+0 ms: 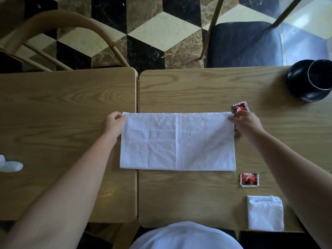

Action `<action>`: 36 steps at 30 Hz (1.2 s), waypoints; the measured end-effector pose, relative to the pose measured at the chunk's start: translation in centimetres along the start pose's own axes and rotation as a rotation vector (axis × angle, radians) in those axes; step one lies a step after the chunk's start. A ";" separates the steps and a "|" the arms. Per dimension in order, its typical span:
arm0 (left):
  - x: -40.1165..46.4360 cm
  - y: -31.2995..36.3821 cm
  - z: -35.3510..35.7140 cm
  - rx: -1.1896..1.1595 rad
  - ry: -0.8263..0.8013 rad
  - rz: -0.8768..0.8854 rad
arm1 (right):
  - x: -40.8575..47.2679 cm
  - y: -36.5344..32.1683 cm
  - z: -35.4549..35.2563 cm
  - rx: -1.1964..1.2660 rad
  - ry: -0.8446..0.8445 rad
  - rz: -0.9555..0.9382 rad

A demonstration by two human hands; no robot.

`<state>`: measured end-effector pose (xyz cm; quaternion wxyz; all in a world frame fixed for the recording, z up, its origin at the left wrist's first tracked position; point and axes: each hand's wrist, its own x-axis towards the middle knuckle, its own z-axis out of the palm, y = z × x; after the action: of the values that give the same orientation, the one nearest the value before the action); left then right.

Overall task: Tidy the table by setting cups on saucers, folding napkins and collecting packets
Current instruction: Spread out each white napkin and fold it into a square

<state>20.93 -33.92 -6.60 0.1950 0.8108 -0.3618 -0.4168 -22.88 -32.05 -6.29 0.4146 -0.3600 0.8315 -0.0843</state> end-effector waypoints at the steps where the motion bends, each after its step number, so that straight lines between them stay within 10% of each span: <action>1: 0.1 0.0 -0.1 -0.004 -0.010 -0.012 | 0.2 -0.1 0.0 0.014 -0.015 0.003; 9: 0.8 -0.1 0.3 -0.019 0.019 -0.094 | 1.8 0.2 0.6 0.040 -0.064 0.048; 15: -5.1 -0.5 0.9 0.175 0.363 0.092 | -4.6 0.1 1.7 0.062 0.311 -0.043; 22: -17.6 -2.0 8.6 0.217 -0.350 0.358 | -17.2 -0.5 12.3 0.131 -0.338 -0.349; 36: -13.9 -5.6 4.9 0.189 -0.233 -0.064 | -14.6 5.2 8.8 0.054 -0.267 -0.108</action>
<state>13.87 -19.84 -5.48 0.0614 0.7829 -0.3934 -0.4781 -13.23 -17.07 -5.09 0.5259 -0.4011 0.7458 -0.0800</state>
